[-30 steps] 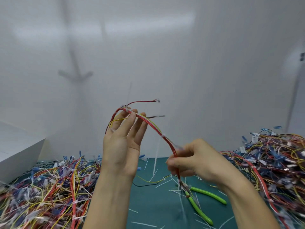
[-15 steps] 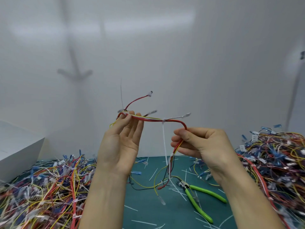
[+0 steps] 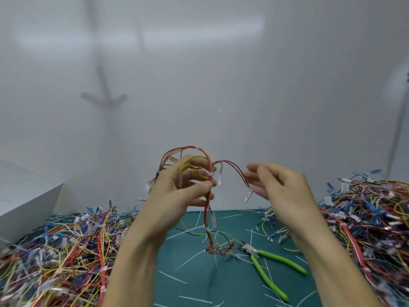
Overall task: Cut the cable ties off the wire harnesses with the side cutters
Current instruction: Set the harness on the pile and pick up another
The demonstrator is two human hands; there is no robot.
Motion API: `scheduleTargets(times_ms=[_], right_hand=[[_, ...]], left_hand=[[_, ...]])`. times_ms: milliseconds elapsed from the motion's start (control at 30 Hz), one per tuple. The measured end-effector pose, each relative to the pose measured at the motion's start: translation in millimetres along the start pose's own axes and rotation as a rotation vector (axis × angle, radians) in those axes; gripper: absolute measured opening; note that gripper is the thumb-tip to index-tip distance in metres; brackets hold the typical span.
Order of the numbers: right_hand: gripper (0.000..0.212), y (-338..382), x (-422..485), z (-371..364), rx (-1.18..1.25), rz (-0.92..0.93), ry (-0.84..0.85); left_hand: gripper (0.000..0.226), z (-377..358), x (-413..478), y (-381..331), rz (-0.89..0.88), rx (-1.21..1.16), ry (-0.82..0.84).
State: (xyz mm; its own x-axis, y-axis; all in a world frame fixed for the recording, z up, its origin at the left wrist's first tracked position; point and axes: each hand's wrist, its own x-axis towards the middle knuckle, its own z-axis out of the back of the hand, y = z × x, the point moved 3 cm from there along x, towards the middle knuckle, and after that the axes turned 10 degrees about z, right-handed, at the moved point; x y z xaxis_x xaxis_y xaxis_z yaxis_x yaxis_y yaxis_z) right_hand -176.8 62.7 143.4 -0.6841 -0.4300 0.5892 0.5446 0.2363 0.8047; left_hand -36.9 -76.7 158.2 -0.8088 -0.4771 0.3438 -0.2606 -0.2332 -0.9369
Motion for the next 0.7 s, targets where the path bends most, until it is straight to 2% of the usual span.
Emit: scheduleTargets(times_ms=[100, 200, 267, 333, 400, 467, 567, 633, 700], right_hand=[[0.038, 11.5, -2.8, -4.1, 0.295, -0.08, 0.087], [0.052, 10.2, -6.1, -6.7, 0.294, -0.178, 0.193], [0.049, 8.8, -8.3, -9.9, 0.262, -0.182, 0.203], [0.03, 7.3, -8.7, -11.5, 0.234, -0.163, 0.153], [0.013, 5.0, -8.1, -9.7, 0.23, -0.153, 0.086], [0.008, 4.5, -7.1, -6.9, 0.266, -0.164, 0.071], [0.018, 5.6, -6.1, -3.9, 0.416, -0.188, 0.07], [0.016, 5.1, -4.9, -3.8, 0.497, -0.2, 0.063], [0.014, 4.8, -4.8, -5.1, 0.579, -0.207, 0.068]], left_hand=[[0.024, -11.5, -0.4, 0.1, -0.026, 0.242, 0.097], [0.033, -25.1, -0.6, 2.2, -0.086, 0.509, 0.179], [0.035, -32.6, -0.1, 5.8, -0.123, 0.654, 0.213], [0.024, -37.7, 1.8, 10.5, -0.133, 0.753, 0.228], [0.021, -40.7, 3.3, 14.6, -0.071, 0.739, 0.25], [0.019, -39.7, 3.7, 17.1, 0.009, 0.667, 0.281], [0.023, -30.2, 1.7, 20.1, 0.109, 0.513, 0.303], [0.029, -20.0, -0.4, 20.9, 0.164, 0.331, 0.288], [0.025, -9.8, -1.6, 14.9, 0.169, 0.173, 0.255]])
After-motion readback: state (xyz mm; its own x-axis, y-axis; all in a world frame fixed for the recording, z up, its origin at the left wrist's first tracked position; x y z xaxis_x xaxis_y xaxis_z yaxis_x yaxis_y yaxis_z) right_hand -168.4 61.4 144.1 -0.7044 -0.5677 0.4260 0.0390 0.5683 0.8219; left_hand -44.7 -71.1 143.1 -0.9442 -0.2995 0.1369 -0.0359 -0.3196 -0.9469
